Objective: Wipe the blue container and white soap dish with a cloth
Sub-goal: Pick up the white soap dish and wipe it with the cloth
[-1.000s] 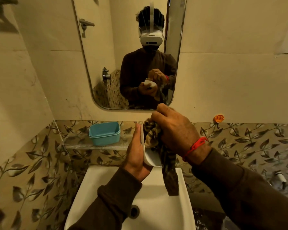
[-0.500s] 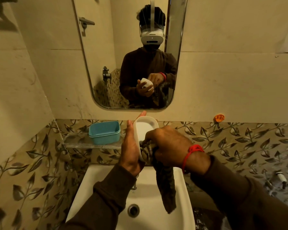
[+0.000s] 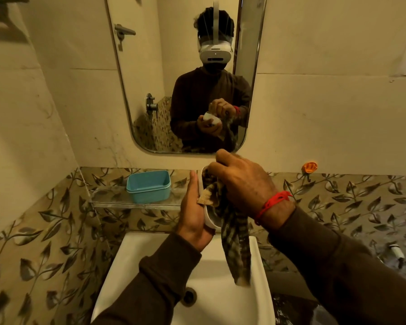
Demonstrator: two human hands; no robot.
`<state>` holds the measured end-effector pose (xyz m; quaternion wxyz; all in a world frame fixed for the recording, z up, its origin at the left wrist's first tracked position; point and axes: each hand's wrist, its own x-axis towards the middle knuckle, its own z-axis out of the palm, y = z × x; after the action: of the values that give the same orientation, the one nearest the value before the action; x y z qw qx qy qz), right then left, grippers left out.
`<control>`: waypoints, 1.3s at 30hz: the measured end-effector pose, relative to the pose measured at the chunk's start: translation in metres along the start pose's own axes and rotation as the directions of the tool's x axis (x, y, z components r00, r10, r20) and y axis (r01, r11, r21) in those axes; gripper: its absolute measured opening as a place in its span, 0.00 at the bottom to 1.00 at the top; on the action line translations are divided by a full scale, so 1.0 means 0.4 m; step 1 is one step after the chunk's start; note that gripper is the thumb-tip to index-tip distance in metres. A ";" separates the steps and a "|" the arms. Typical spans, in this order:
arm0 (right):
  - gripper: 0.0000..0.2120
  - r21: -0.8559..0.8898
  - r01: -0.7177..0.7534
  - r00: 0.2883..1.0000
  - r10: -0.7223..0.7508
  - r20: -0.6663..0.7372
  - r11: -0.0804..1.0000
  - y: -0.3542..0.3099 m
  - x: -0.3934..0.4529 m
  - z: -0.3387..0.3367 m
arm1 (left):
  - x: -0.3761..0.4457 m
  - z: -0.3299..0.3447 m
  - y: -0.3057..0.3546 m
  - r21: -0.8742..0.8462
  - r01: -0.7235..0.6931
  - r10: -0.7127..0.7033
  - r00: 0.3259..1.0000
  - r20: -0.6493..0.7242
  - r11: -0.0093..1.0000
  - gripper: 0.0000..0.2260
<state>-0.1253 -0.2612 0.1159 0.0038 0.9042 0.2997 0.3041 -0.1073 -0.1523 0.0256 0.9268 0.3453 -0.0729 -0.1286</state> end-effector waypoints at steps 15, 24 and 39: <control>0.09 0.610 -0.318 0.923 0.088 0.376 0.726 -0.014 -0.037 -0.001 | -0.004 -0.024 0.003 -0.041 -0.014 0.017 0.998 0.068 0.999 0.26; 0.11 0.291 -0.082 0.994 0.099 -0.042 0.953 0.006 -0.015 0.023 | -0.009 -0.027 -0.037 -0.013 0.071 -0.071 0.997 0.037 0.997 0.28; 0.10 0.519 -0.184 0.937 -0.011 0.350 0.835 -0.009 -0.057 -0.002 | -0.008 -0.025 -0.001 -0.010 -0.021 0.021 1.000 0.020 1.000 0.27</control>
<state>-0.1422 -0.2707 0.1032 -0.2154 0.9192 0.3265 0.0465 -0.1083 -0.1453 0.0177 0.9290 0.3385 -0.0851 -0.1227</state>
